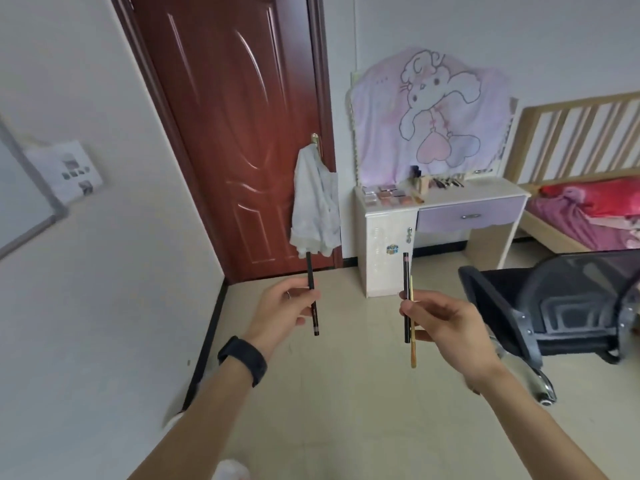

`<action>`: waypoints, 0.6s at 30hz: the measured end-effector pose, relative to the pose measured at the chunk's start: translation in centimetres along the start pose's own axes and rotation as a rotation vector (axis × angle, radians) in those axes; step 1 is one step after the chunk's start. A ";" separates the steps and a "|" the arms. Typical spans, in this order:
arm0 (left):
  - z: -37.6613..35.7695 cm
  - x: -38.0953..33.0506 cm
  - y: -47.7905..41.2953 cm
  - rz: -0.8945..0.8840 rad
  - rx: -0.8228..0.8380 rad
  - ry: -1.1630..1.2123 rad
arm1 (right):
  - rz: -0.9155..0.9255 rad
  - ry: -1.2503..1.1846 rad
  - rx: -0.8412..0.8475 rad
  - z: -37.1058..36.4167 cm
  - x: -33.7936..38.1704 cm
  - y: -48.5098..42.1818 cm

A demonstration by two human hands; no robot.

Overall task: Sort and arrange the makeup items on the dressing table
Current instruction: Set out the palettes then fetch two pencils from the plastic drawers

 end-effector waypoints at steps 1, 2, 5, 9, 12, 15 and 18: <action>-0.8 -0.3 -2.6 0.003 0.008 0.003 | -0.004 -0.005 -0.006 0.2 -0.4 -2.3; -1.7 -0.6 -5.3 0.006 0.017 0.006 | -0.006 -0.010 -0.010 0.4 -0.7 -4.8; -4.2 -2.1 -13.7 0.013 0.036 0.023 | -0.019 -0.014 -0.028 1.4 -1.2 -12.7; -8.1 -3.7 -23.6 0.026 0.061 0.065 | -0.033 0.031 -0.059 3.6 -1.4 -22.6; -11.6 -4.0 -29.6 0.043 0.104 0.081 | -0.052 0.047 -0.083 5.3 -1.9 -28.7; -14.9 -3.7 -36.2 0.065 0.136 0.087 | -0.074 0.068 -0.120 7.0 -3.0 -35.0; -18.3 -3.1 -43.4 0.085 0.180 0.095 | -0.080 0.088 -0.143 8.4 -4.7 -41.8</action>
Point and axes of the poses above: each hand's wrist, its own y-axis away from the middle knuckle, its own z-axis out of the back of the hand, x = y × z, the point moved 10 cm from there along -y, towards the middle knuckle
